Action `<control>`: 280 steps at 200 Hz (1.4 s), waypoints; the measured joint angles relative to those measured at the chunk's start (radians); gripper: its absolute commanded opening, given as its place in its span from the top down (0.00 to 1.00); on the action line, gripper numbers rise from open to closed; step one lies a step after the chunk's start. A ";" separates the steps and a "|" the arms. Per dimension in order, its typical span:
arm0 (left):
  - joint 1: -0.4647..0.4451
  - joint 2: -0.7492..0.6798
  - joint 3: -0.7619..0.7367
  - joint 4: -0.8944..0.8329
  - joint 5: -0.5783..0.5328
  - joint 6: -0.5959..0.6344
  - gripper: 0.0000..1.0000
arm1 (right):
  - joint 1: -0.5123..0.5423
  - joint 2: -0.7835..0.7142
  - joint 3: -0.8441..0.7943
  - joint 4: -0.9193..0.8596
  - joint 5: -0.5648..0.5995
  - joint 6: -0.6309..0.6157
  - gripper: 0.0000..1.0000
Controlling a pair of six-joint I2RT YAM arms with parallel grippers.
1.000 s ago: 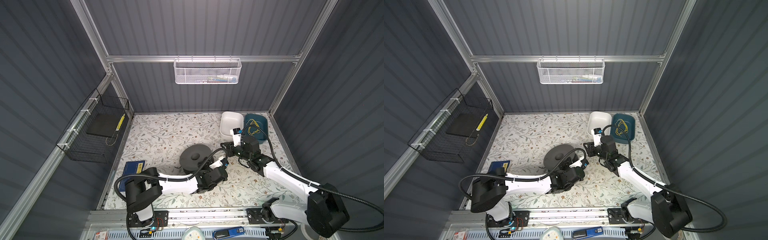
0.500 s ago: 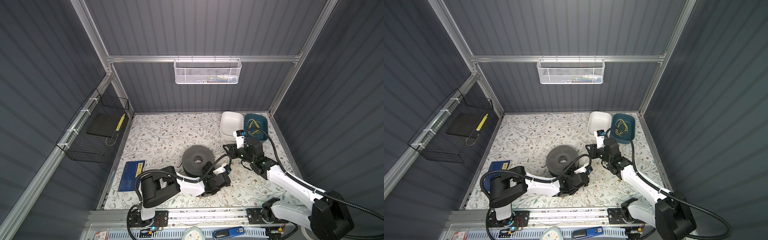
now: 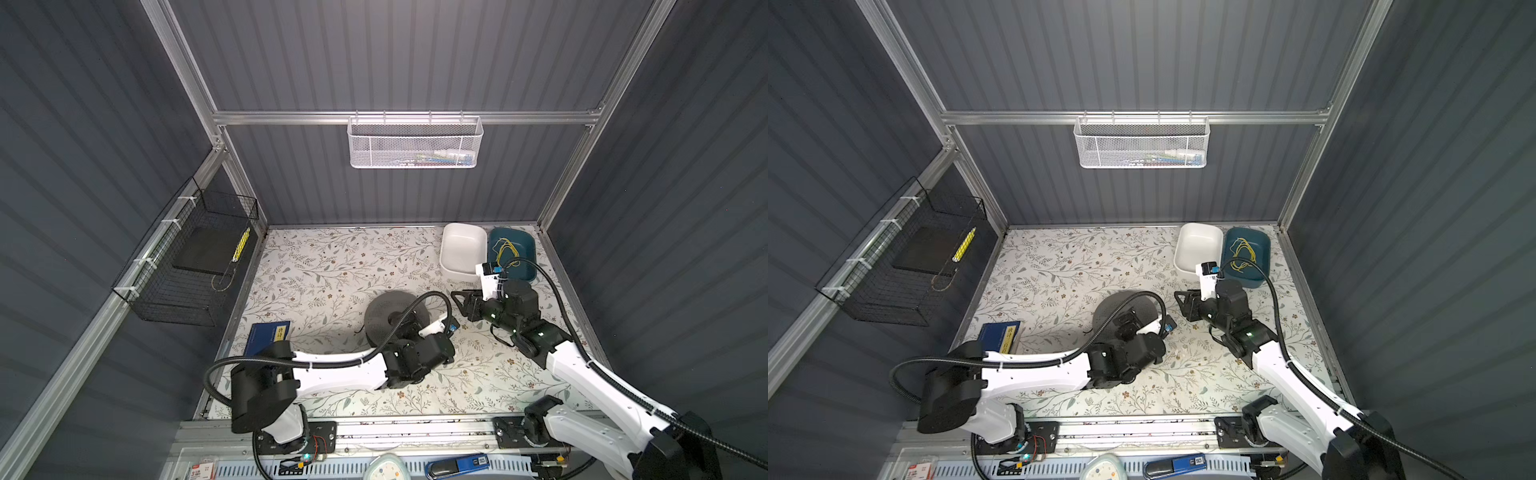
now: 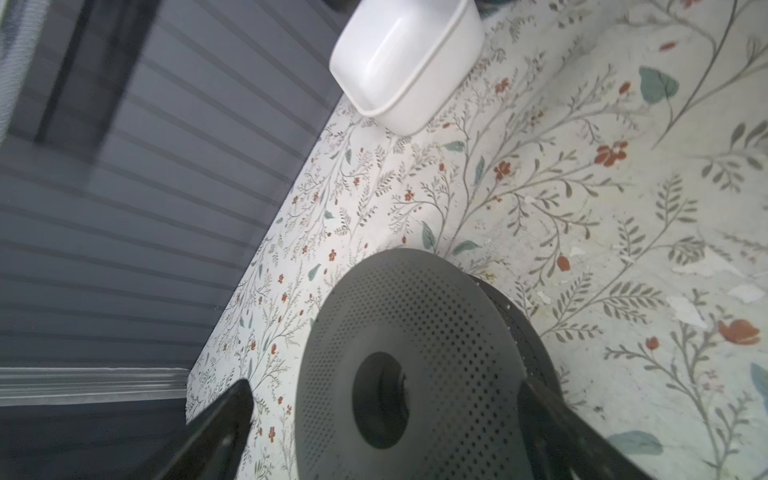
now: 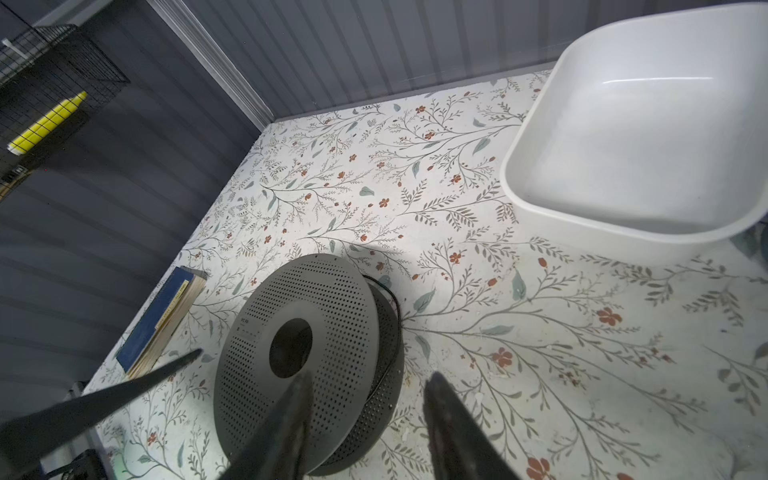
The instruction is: Wrap the cables
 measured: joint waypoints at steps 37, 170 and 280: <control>0.000 -0.143 0.087 -0.112 -0.003 -0.047 0.00 | 0.005 -0.082 0.015 -0.066 0.021 0.012 0.01; 0.557 -0.637 -0.618 0.509 0.060 0.058 0.01 | 0.073 -0.181 -0.359 0.313 0.587 -0.426 0.01; 1.058 0.038 -0.835 1.279 0.446 -0.019 0.01 | -0.220 0.500 -0.520 1.249 0.579 -0.563 0.01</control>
